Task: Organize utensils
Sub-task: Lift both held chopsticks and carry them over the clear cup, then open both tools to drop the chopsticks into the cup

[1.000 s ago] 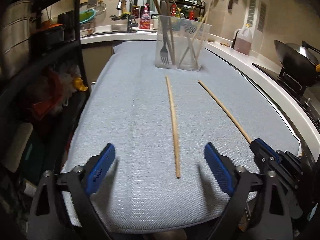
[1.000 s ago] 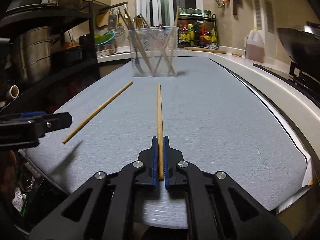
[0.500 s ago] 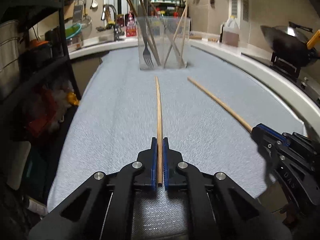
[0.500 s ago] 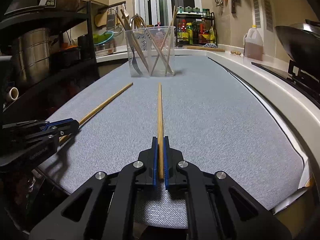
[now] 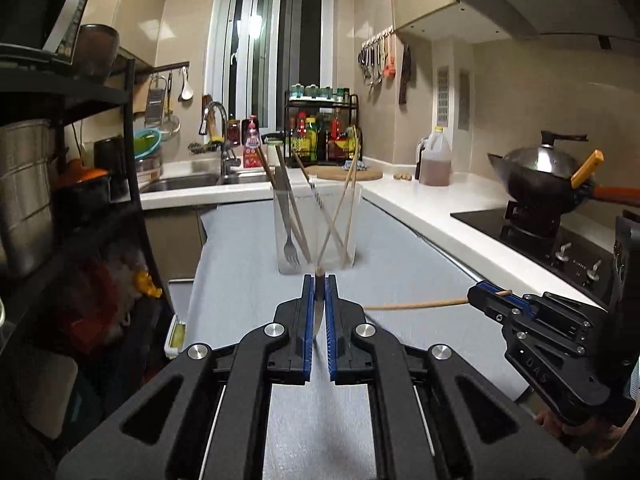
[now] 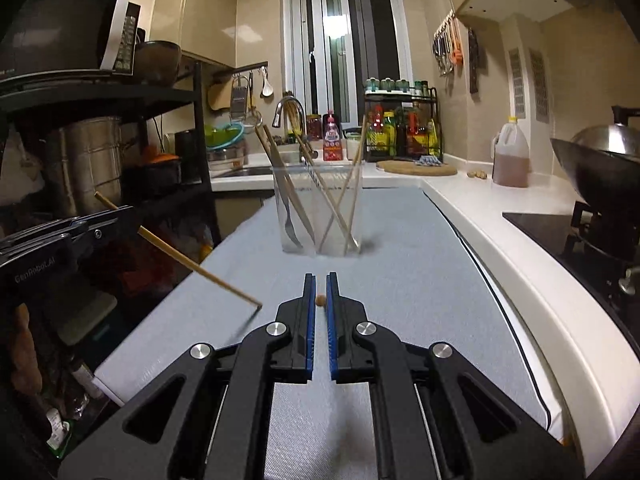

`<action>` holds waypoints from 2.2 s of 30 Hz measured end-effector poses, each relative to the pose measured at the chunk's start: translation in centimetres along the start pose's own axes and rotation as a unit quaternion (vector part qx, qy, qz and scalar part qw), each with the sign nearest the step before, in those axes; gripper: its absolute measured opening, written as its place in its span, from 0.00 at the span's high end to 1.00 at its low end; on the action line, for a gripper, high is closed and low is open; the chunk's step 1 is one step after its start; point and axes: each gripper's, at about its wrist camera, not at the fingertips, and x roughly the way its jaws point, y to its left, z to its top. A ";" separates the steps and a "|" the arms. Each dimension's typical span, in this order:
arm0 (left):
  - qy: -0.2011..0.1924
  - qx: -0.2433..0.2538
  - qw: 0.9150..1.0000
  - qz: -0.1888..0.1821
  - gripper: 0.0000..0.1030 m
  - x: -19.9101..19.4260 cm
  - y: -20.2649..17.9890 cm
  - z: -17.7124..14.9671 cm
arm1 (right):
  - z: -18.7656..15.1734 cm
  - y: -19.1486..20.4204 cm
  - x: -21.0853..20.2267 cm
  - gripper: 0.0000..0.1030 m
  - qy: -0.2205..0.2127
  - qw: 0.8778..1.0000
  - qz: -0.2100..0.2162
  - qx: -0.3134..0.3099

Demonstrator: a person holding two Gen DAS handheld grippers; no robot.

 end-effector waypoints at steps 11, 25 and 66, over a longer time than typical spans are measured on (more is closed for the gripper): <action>0.006 0.003 1.000 -0.001 0.95 1.4 0.3 3.7 | 4.9 0.5 1.8 0.95 0.009 1.000 0.007 0.005; 0.041 -0.019 0.999 0.006 0.95 3.9 1.6 6.5 | 8.7 0.0 3.1 0.95 0.011 1.000 -0.003 -0.003; -0.041 -0.021 0.999 -0.017 0.95 16.1 2.6 23.8 | 28.8 -2.0 14.5 0.95 -0.090 0.996 0.010 -0.018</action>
